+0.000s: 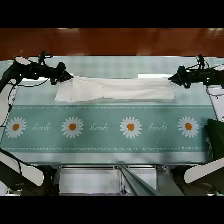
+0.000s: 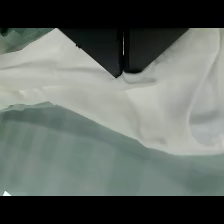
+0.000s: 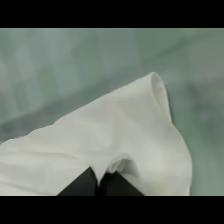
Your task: Fold the shirts.
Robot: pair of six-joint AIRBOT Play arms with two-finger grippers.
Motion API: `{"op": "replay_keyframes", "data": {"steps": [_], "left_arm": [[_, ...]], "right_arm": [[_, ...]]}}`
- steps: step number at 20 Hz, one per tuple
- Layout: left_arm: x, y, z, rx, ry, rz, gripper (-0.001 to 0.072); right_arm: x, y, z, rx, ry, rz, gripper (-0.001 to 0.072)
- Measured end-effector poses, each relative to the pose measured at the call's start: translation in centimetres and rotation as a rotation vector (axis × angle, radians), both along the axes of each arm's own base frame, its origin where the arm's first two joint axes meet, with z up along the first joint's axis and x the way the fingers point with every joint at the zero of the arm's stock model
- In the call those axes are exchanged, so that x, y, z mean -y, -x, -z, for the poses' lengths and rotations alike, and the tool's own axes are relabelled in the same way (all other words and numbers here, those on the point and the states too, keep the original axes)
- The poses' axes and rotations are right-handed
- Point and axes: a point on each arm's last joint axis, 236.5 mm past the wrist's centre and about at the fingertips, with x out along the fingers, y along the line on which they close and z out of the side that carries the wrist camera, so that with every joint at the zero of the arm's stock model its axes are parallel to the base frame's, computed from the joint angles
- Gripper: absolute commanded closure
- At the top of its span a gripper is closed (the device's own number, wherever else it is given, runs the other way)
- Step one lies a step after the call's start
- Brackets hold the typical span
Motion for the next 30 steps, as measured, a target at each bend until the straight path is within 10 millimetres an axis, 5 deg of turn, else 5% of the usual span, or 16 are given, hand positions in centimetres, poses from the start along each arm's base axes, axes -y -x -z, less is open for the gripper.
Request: {"op": "replay_keyframes", "data": {"steps": [3, 4, 5, 6, 7, 11, 15, 17, 22, 26, 30], "left_arm": [[0.3, -0.9, 0.7, 0.002, 0.000, 0.005, 0.0686], [0.3, -1.0, 0.8, 0.002, 0.000, 0.007, 0.0680], [0.4, -1.2, 0.8, 0.004, 0.000, 0.007, 0.0544], [0.4, -1.2, 0.9, 0.003, 0.000, 0.009, 0.0224], [0.4, -1.3, 0.8, 0.003, 0.001, 0.011, 0.0200], [-0.4, -0.3, -1.2, -0.014, 0.030, 0.058, 0.0200], [-3.5, 1.1, -6.4, 0.044, -0.017, 0.078, 0.0200], [-4.6, 2.5, -8.6, 0.079, -0.082, 0.084, 0.0200], [-4.4, 7.7, -11.0, 0.138, -0.169, 0.062, 0.0200], [-2.7, 12.3, -10.6, 0.147, -0.195, 0.057, 0.0200], [-1.5, 14.5, -10.2, 0.159, -0.201, 0.057, 0.0200]], "right_arm": [[0.1, -0.4, 0.8, -0.008, -0.009, 0.010, 0.0689], [0.1, -0.4, 1.1, -0.011, -0.012, 0.011, 0.0604], [0.1, -0.5, 1.2, -0.013, -0.015, 0.013, 0.0344], [0.1, -0.6, 1.2, -0.010, -0.019, 0.017, 0.0297], [0.1, -0.7, 1.2, -0.008, -0.024, 0.020, 0.0297], [0.4, -0.1, -1.2, 0.002, -0.059, -0.016, 0.0297], [5.0, 2.1, -6.1, 0.044, -0.019, 0.002, 0.0295], [7.6, 4.0, -6.9, 0.029, 0.020, 0.032, 0.0294], [9.7, 7.3, -3.2, -0.069, 0.016, 0.092, 0.0291], [7.8, 7.1, 0.4, -0.124, -0.068, 0.085, 0.0291], [5.2, 5.7, 2.8, -0.143, -0.149, 0.078, 0.0292]]}}
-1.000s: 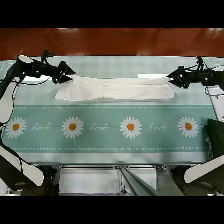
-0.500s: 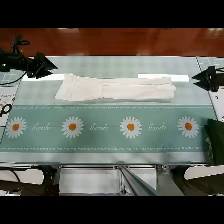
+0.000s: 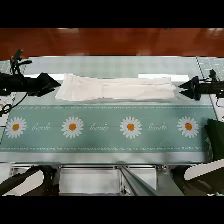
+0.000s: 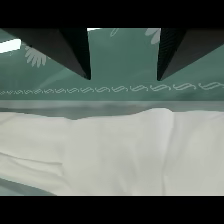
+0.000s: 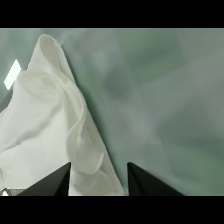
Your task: Fold the shirts.
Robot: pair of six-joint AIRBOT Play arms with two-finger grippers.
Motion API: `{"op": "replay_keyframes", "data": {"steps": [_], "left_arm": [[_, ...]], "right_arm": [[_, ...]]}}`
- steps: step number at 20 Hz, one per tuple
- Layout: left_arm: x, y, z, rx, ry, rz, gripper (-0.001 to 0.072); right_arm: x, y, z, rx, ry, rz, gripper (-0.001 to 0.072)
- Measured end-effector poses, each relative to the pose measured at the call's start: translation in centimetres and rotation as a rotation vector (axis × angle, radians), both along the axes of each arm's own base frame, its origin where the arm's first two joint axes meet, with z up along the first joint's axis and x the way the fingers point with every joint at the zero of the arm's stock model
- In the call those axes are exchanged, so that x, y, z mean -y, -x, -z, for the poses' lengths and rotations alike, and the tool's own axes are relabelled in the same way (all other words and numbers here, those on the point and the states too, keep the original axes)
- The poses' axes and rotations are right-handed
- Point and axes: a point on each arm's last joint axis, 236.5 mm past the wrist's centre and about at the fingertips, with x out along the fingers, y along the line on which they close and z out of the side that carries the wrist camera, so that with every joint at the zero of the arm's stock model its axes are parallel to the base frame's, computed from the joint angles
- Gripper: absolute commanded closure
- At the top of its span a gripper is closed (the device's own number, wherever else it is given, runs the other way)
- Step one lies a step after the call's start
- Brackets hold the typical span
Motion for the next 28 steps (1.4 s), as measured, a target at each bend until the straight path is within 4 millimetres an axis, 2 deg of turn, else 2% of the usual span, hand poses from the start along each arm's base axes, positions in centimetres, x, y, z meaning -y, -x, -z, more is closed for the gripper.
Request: {"op": "replay_keyframes", "data": {"steps": [7, 8, 10, 14, 15, 16, 17, 20, 23, 26, 28], "left_arm": [[0.7, 0.7, 0.1, 0.006, 0.008, 0.002, 0.0200], [0.8, 0.7, 0.1, 0.007, 0.009, 0.002, 0.0200], [0.8, 0.7, 0.1, 0.006, 0.009, 0.003, 0.0200], [0.8, 0.8, 0.1, 0.006, 0.009, 0.003, 0.0205], [0.8, 0.8, 0.1, 0.006, 0.010, 0.003, 0.0292], [0.8, 0.8, 0.1, 0.006, 0.009, 0.003, 0.0607], [0.9, 0.8, 0.1, 0.007, 0.009, 0.006, 0.0686], [1.9, 0.6, -0.1, 0.039, 0.006, 0.053, 0.0686], [4.8, 0.0, -0.2, 0.081, 0.014, 0.111, 0.0687], [10.3, -1.1, 0.3, 0.126, 0.016, 0.199, 0.0687], [15.1, -2.0, 0.7, 0.148, 0.020, 0.284, 0.0687]], "right_arm": [[-5.7, -2.5, 1.2, -0.007, -0.040, -0.096, 0.0300], [-6.5, -2.8, 1.2, -0.003, -0.034, -0.114, 0.0368], [-7.5, -3.4, 1.4, 0.000, -0.005, -0.139, 0.0689], [-9.1, -4.3, 0.0, 0.036, 0.006, -0.174, 0.0691], [-9.2, -4.4, -0.8, 0.054, 0.013, -0.178, 0.0691], [-9.0, -4.5, -1.5, 0.067, 0.031, -0.184, 0.0691], [-8.6, -4.3, -2.5, 0.081, 0.060, -0.192, 0.0691], [-7.2, -3.3, -6.5, 0.128, 0.172, -0.218, 0.0691], [-6.1, -1.1, -11.3, 0.186, 0.281, -0.233, 0.0691], [-6.0, 1.8, -16.6, 0.261, 0.363, -0.236, 0.0691], [-6.5, 4.0, -19.7, 0.306, 0.397, -0.233, 0.0691]]}}
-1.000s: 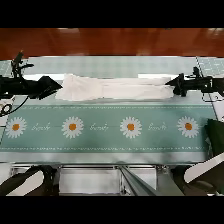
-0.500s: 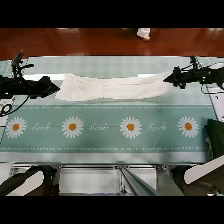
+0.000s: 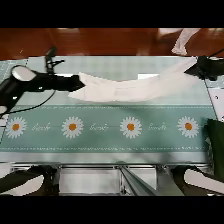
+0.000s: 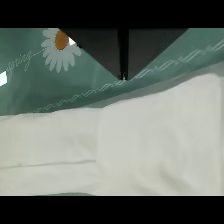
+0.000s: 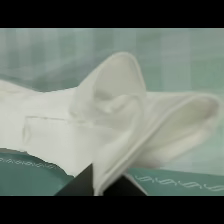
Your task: Fold the shirts.
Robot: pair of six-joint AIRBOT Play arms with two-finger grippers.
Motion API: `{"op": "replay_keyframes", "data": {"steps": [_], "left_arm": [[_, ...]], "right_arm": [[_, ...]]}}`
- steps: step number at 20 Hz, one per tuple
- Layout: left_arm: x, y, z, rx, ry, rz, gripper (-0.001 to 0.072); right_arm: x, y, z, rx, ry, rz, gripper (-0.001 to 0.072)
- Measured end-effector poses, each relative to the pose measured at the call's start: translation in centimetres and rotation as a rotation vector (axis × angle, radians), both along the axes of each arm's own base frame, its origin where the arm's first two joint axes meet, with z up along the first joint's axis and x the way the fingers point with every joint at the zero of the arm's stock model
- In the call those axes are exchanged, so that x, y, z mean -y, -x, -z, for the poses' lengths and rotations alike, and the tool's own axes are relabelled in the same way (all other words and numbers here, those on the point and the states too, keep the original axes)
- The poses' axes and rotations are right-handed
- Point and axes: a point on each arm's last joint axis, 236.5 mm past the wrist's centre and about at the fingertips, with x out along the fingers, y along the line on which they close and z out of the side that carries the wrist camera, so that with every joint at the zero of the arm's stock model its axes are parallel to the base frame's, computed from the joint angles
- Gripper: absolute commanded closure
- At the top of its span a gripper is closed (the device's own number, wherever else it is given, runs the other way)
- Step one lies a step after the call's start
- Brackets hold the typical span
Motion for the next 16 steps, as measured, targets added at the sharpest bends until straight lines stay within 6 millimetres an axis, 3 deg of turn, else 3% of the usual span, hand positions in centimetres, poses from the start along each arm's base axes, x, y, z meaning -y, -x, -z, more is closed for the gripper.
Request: {"op": "replay_keyframes", "data": {"steps": [4, 6, 9, 13, 16], "left_arm": [[11.0, -1.3, 0.7, 0.002, 0.026, 0.176, 0.0688], [16.4, -0.9, 1.6, -0.031, 0.043, 0.257, 0.0688], [23.0, 1.6, 3.8, -0.114, 0.053, 0.373, 0.0688], [29.0, 6.9, 6.7, -0.201, 0.040, 0.502, 0.0687], [31.2, 10.9, 8.1, -0.255, 0.025, 0.587, 0.0687]], "right_arm": [[-1.6, 4.8, -4.8, 0.074, 0.034, 0.008, 0.0691], [-2.4, 6.8, -6.4, 0.107, 0.042, 0.016, 0.0691], [-3.5, 9.2, -7.7, 0.141, 0.045, 0.017, 0.0691], [-4.3, 10.9, -8.2, 0.150, 0.040, 0.008, 0.0691], [-4.6, 11.3, -8.3, 0.154, 0.035, 0.007, 0.0691]]}}
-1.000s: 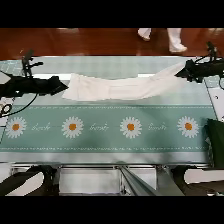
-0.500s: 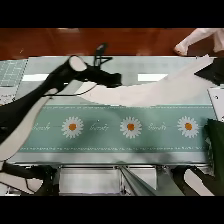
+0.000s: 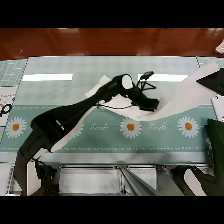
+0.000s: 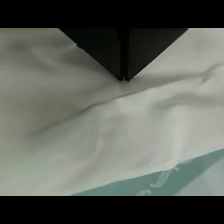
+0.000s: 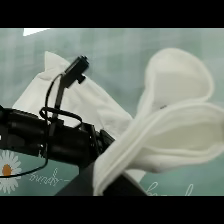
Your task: Fold the shirts.
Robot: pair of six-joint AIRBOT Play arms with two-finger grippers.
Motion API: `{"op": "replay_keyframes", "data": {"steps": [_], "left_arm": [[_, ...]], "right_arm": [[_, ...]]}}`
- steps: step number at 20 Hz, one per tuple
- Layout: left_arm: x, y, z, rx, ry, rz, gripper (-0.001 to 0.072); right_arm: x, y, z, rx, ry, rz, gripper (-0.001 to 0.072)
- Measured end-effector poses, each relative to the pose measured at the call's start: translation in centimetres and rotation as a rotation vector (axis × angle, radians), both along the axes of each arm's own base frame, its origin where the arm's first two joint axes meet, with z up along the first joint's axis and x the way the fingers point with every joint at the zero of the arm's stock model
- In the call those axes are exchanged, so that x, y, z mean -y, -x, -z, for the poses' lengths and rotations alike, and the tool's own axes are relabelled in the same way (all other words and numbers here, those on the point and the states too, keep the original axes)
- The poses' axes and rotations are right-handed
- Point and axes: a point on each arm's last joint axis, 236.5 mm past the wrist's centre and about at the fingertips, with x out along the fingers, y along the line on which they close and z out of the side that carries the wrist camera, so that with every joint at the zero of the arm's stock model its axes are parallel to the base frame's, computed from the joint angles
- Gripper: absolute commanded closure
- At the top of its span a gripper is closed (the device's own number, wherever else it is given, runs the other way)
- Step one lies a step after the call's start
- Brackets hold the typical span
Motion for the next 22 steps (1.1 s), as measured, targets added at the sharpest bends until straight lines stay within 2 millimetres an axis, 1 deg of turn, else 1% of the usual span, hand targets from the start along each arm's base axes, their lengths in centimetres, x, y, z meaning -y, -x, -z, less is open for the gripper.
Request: {"op": "replay_keyframes", "data": {"steps": [1, 2, 3, 4, 5, 6, 8, 9, 10, 12, 13, 15, 16, 18, 19, 20, 22], "left_arm": [[0.0, 0.3, 0.1, -0.005, -0.004, 0.012, 0.0686], [-0.2, 0.0, -0.1, -0.001, -0.002, 0.012, 0.0686], [-0.9, -0.5, -0.5, -0.003, -0.004, 0.013, 0.0686], [-1.9, -1.6, -1.1, 0.001, -0.005, 0.003, 0.0686], [-3.3, -3.3, -2.2, 0.017, -0.004, -0.020, 0.0686], [-5.4, -5.1, -3.5, 0.038, -0.008, -0.043, 0.0686], [-10.5, -8.5, -6.1, 0.081, -0.025, -0.102, 0.0686], [-13.7, -10.4, -7.9, 0.112, -0.027, -0.158, 0.0686], [-17.3, -11.6, -9.6, 0.137, -0.036, -0.208, 0.0686], [-24.5, -13.2, -13.1, 0.201, -0.042, -0.325, 0.0686], [-28.0, -13.1, -14.6, 0.228, -0.045, -0.384, 0.0686], [-34.1, -12.5, -17.2, 0.295, -0.051, -0.511, 0.0686], [-36.6, -11.7, -17.9, 0.314, -0.061, -0.558, 0.0686], [-40.0, -9.6, -19.1, 0.352, -0.065, -0.640, 0.0686], [-41.2, -8.5, -19.2, 0.362, -0.072, -0.672, 0.0686], [-42.2, -7.5, -19.2, 0.372, -0.078, -0.699, 0.0686], [-43.0, -5.5, -18.6, 0.370, -0.084, -0.726, 0.0686]], "right_arm": [[0.0, 0.0, 0.0, 0.001, 0.000, 0.001, 0.0691], [0.0, 0.0, 0.0, 0.002, -0.001, 0.001, 0.0691], [-0.1, 0.0, 0.0, 0.003, -0.001, -0.001, 0.0691], [-0.3, -0.2, 0.0, 0.004, -0.002, -0.007, 0.0691], [-0.8, -0.3, 0.1, 0.003, -0.007, -0.021, 0.0691], [-1.6, -0.6, 0.2, 0.004, -0.015, -0.043, 0.0691], [-3.9, -1.8, 0.5, 0.011, -0.043, -0.100, 0.0691], [-5.3, -2.5, 0.8, 0.014, -0.063, -0.130, 0.0691], [-7.1, -3.5, 1.2, 0.017, -0.087, -0.161, 0.0691], [-11.2, -5.5, 2.1, 0.016, -0.143, -0.223, 0.0691], [-13.3, -6.5, 3.0, 0.008, -0.163, -0.252, 0.0691], [-17.4, -8.5, 4.6, -0.010, -0.203, -0.300, 0.0691], [-19.4, -9.4, 5.8, -0.025, -0.214, -0.323, 0.0691], [-23.0, -11.1, 8.1, -0.060, -0.239, -0.352, 0.0691], [-24.5, -11.9, 9.3, -0.074, -0.247, -0.362, 0.0691], [-25.8, -12.5, 10.5, -0.093, -0.253, -0.372, 0.0691], [-28.0, -13.6, 12.7, -0.125, -0.272, -0.380, 0.0690]]}}
